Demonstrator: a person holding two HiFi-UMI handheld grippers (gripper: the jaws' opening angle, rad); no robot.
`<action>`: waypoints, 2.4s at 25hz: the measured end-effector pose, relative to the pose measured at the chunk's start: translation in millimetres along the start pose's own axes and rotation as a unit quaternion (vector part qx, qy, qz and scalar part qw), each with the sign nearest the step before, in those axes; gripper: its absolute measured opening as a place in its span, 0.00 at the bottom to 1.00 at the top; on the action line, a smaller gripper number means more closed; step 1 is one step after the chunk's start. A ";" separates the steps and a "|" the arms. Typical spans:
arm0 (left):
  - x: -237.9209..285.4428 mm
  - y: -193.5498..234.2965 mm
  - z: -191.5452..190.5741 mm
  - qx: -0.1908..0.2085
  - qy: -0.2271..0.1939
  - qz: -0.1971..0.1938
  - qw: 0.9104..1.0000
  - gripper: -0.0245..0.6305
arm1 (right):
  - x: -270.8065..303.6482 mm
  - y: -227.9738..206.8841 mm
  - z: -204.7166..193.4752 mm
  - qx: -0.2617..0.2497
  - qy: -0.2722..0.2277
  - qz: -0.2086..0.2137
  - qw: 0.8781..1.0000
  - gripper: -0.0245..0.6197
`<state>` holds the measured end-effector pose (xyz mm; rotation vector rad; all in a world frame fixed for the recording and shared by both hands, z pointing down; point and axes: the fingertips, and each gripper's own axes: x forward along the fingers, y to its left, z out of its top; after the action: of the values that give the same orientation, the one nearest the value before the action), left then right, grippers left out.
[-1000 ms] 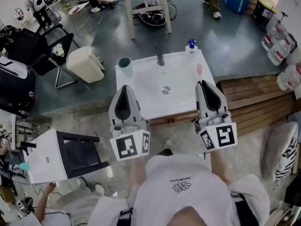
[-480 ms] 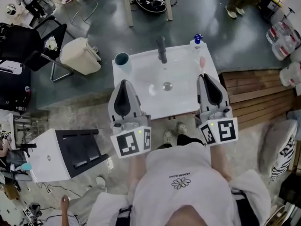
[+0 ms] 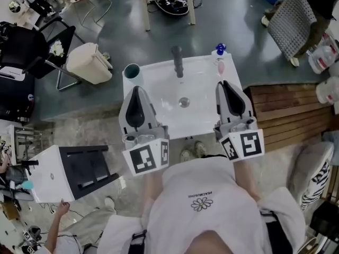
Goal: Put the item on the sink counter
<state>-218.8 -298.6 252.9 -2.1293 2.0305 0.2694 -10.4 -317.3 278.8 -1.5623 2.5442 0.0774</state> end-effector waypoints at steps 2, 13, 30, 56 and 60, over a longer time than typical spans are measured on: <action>4.8 -3.7 0.4 -0.001 0.000 -0.001 1.000 0.06 | 3.0 -3.5 1.2 0.000 0.000 0.001 1.000 0.09; 20.1 -27.5 -15.2 -0.003 0.012 -0.018 1.000 0.06 | 11.8 -43.4 -19.0 -0.005 0.052 -0.027 0.998 0.09; 17.8 -39.5 -24.1 0.022 0.035 -0.008 0.999 0.06 | -7.7 -168.0 -197.4 0.095 0.335 -0.113 0.931 0.09; 9.1 -38.3 -26.5 0.045 0.054 0.004 0.998 0.06 | -32.3 -214.3 -319.1 0.044 0.497 -0.146 0.854 0.09; 7.1 -36.3 -25.0 0.047 0.054 0.009 0.997 0.06 | -32.5 -215.1 -322.0 0.036 0.500 -0.146 0.853 0.09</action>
<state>-182.2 -310.2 275.6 -2.1130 2.0762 0.0598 161.8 -426.7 609.6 -2.3514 2.7955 -1.1397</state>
